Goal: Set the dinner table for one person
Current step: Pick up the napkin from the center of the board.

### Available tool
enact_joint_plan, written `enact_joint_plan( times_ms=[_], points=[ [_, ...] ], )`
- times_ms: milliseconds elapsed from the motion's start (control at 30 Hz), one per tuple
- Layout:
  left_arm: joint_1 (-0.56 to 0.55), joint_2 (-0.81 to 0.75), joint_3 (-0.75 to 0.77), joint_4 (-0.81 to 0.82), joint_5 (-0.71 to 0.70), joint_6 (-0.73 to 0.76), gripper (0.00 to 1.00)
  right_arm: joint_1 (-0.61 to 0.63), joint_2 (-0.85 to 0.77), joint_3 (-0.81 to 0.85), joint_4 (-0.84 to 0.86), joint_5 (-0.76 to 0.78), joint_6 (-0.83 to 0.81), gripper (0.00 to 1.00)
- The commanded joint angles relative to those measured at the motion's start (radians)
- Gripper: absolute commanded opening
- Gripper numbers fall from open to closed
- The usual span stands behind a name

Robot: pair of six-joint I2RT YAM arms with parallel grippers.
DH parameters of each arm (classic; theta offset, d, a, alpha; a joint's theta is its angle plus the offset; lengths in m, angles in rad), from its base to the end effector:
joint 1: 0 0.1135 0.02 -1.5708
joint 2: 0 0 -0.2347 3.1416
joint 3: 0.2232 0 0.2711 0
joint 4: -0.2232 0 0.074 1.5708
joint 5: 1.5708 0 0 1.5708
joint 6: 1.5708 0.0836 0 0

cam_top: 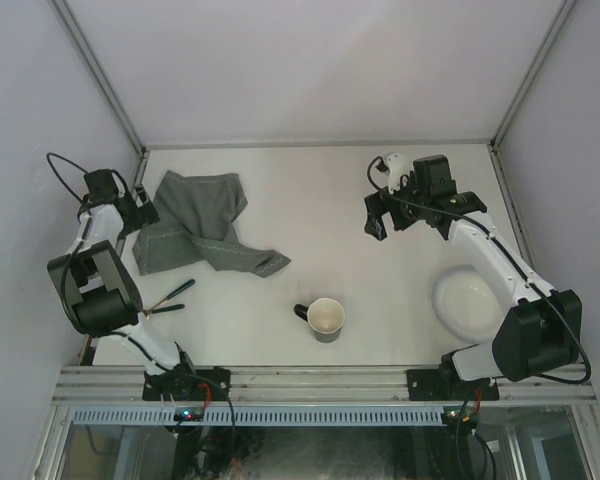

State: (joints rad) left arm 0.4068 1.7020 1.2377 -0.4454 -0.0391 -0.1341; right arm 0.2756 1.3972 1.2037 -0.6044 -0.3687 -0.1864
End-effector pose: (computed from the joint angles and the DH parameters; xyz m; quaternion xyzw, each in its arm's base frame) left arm 0.3759 0.1655 0.1571 -0.2588 0.9096 0.0624 0.3190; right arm 0.3349 0.1260 0.2439 -0.2757 0.8706 0.1861 0.3626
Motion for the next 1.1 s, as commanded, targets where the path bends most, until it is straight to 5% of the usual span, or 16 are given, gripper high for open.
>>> enact_joint_plan(
  times_ms=[0,333,467,733,1067],
  points=[
    [-0.005,0.028,0.039,0.046,0.166,0.049,0.99,0.007,-0.009,-0.007,-0.012,-0.021,-0.05,0.97],
    [-0.006,0.113,0.124,0.113,-0.017,0.022,0.98,-0.021,0.022,-0.014,-0.058,-0.035,-0.097,0.93],
    [-0.006,0.166,0.169,0.124,0.013,0.021,0.98,-0.029,0.022,-0.013,-0.063,-0.044,-0.096,0.93],
    [-0.011,0.302,0.328,-0.044,0.13,0.013,0.85,-0.03,0.022,-0.014,-0.061,-0.027,-0.099,0.92],
    [-0.016,0.308,0.354,-0.22,0.066,0.066,0.85,-0.03,0.036,-0.013,-0.059,-0.019,-0.107,0.92]
  ],
)
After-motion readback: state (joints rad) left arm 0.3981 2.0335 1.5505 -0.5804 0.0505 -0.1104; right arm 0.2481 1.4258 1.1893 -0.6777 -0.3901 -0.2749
